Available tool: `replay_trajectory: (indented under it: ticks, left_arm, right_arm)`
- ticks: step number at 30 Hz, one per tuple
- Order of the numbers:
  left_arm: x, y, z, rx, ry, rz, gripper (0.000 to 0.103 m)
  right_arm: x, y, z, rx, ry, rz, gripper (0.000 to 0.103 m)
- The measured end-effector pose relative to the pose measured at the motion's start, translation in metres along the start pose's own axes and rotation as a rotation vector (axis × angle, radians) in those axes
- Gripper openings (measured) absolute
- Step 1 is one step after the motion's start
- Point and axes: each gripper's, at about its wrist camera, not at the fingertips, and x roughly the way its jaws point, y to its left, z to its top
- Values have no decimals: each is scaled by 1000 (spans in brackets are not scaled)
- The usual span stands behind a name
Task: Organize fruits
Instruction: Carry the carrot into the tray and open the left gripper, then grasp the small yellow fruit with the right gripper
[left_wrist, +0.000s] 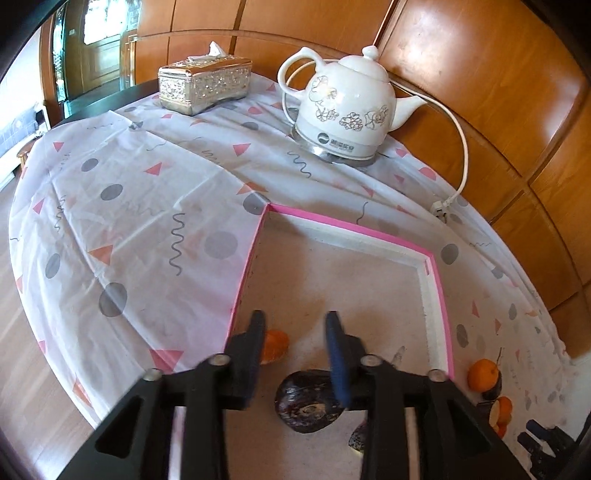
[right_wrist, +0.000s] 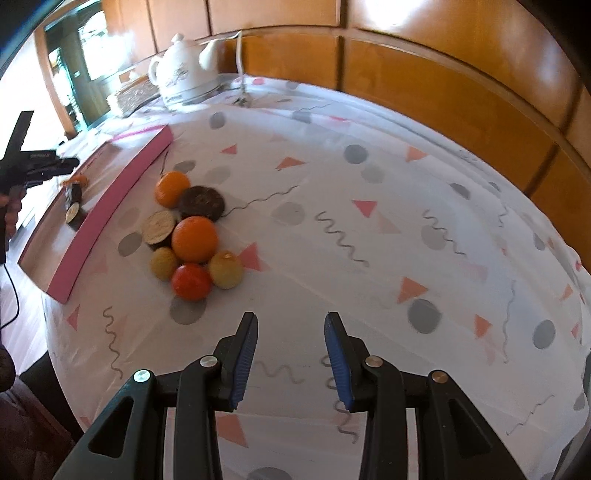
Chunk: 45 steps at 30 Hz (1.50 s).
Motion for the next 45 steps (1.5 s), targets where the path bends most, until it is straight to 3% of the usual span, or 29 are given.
replay_trajectory:
  ticks: [8, 20, 27, 37, 45]
  left_arm:
    - [-19, -7, -39, 53, 9, 48, 44]
    - [-38, -25, -88, 132, 19, 41, 49]
    - [-48, -28, -99, 169, -10, 52, 61]
    - [-55, -21, -102, 154, -20, 48, 62]
    - [-65, -13, -104, 151, -49, 59, 62]
  right_arm:
    - [7, 13, 1, -27, 8, 13, 38]
    - [12, 15, 7, 13, 9, 90, 38]
    - [18, 16, 16, 75, 3, 125, 37]
    - [29, 16, 29, 161, -6, 188, 37]
    - [41, 21, 42, 204, 19, 151, 32]
